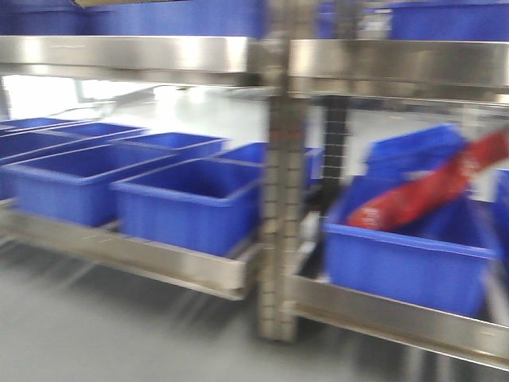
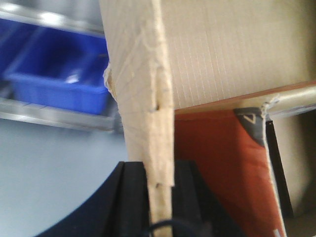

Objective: Stack two boxes on right shelf middle
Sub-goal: 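Align the base in front of the middle shelf level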

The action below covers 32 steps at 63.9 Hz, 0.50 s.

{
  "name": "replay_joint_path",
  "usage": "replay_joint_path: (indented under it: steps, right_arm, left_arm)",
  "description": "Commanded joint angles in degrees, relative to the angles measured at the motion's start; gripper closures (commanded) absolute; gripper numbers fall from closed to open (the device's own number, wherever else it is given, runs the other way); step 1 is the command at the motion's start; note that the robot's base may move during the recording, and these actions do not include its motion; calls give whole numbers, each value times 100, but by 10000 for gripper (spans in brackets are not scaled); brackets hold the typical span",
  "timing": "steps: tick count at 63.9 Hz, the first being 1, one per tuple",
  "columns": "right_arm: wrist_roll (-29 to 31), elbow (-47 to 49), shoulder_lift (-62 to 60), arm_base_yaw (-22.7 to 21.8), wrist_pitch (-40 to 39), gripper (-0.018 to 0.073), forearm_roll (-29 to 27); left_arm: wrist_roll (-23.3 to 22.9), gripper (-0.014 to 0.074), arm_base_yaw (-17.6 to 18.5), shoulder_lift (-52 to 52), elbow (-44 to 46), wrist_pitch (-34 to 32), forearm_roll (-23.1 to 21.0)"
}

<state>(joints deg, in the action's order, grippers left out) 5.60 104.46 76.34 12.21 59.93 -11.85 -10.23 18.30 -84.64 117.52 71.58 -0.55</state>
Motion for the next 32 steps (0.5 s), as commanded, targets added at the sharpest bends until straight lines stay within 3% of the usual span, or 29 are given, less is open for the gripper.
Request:
replay_joint_path:
  steps: [1, 32]
  right_arm:
    - [50, 72, -94, -57, -296, 722, 242]
    - [50, 72, -94, -57, -296, 722, 242]
  left_arm:
    - [-3, 708, -24, 75, 71, -162, 137]
    - [-3, 708, -24, 75, 71, -162, 137]
